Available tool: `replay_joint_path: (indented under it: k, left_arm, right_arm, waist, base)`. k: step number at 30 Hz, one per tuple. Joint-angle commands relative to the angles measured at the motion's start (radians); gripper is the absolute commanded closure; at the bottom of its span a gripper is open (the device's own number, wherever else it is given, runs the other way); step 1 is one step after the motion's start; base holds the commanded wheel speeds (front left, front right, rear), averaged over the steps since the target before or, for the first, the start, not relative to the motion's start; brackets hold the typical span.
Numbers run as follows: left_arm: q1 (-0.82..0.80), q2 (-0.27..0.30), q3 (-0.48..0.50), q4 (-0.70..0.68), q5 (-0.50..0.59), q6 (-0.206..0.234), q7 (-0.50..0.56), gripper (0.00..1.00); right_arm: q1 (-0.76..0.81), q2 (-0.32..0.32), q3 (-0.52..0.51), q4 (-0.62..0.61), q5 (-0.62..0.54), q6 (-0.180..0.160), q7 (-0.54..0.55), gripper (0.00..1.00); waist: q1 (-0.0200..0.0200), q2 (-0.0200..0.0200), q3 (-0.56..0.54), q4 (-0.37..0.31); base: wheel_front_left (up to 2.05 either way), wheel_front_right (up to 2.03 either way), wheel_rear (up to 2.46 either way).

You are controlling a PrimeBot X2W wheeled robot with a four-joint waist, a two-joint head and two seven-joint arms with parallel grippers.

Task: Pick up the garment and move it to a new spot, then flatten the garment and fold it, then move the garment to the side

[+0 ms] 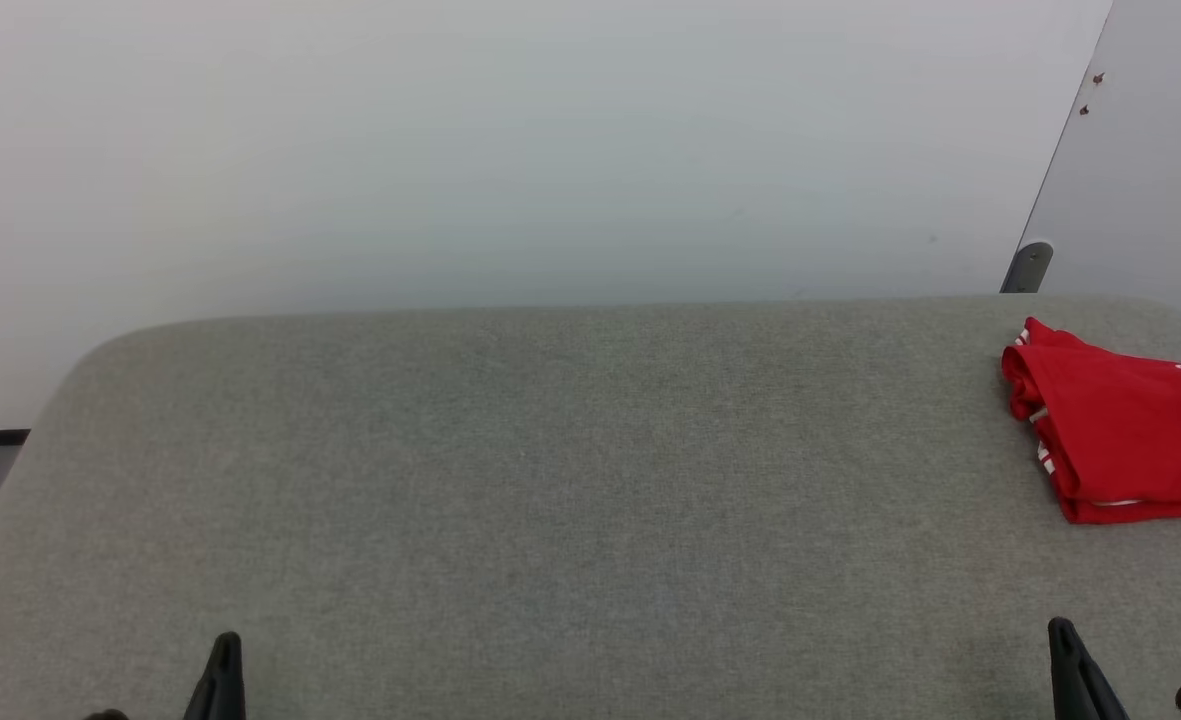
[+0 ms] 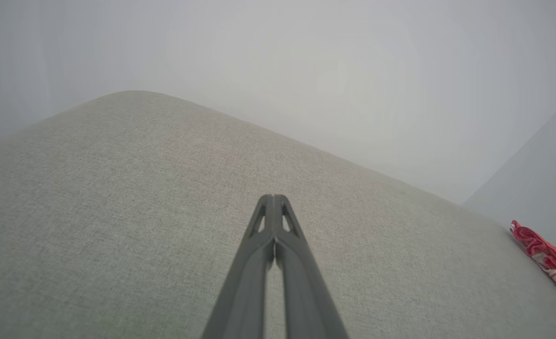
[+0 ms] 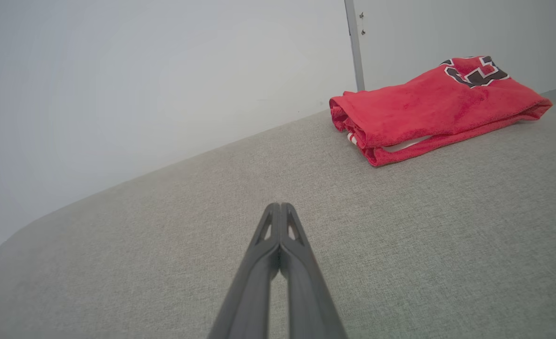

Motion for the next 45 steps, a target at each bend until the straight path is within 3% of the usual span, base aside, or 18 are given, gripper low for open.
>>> replay_joint_path:
  k: [1,45]
  left_arm:
    - [-0.033,0.003,0.003,-0.011,-0.055,-0.002,0.014,1.00]
    - [-0.151,-0.060,0.001,0.020,-0.600,-0.005,0.166,1.00]
  right_arm:
    - [-0.038,-0.001,-0.003,-0.018,0.064,0.000,0.011,1.00]
    - [-0.131,0.013,-0.010,-0.016,0.668,0.000,0.160,1.00]
  waist:
    - [0.0000,0.0000,0.002,-0.001]
    - [0.0000,0.0000,0.038,-0.009]
  base:
    - [0.00,0.00,0.00]
    - [0.00,0.00,0.00]
